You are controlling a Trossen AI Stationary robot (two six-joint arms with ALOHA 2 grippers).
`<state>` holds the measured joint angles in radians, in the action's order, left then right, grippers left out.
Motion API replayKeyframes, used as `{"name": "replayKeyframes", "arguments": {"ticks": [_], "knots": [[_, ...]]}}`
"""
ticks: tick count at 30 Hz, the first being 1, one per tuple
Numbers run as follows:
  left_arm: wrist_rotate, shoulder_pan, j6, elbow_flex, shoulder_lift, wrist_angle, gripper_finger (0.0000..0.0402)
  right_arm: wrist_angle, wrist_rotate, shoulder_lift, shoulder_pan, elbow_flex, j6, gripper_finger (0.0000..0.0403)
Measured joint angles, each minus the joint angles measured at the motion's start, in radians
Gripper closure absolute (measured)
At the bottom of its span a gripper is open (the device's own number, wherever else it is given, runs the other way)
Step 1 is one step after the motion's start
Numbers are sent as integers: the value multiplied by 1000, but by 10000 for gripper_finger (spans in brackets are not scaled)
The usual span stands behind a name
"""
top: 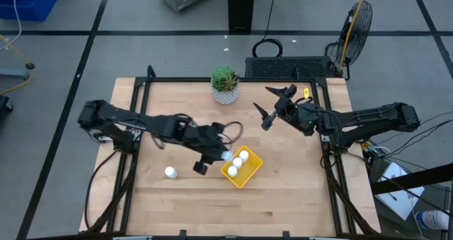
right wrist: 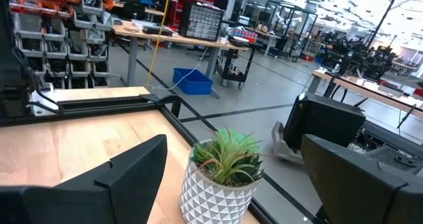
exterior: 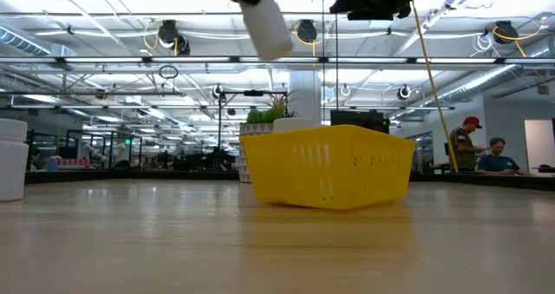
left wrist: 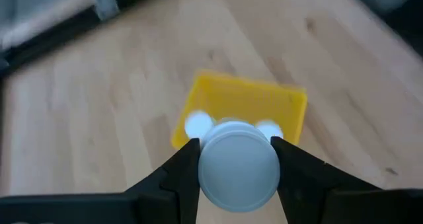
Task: Pick and place pill bottles into a basket
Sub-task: Put the white pill bottle into the yellow basket
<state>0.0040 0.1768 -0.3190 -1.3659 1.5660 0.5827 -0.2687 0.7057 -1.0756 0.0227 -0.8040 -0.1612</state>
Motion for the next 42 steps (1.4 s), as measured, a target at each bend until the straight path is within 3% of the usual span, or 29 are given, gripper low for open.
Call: {"name": "replayKeyframes", "arguments": {"ticks": [6,11,24,42], "knots": [[134,-20,-108,-176,169,79,242,12,0,0,0,0,15,64],[231,-36,-174,-194,226,19,242,20,0,0,0,0,18,64],[284,-61,-252,-194,347,-143,242,34,0,0,0,0,19,64],[315,-120,-257,-194,390,-193,242,37,0,0,1,0,19,64]]}}
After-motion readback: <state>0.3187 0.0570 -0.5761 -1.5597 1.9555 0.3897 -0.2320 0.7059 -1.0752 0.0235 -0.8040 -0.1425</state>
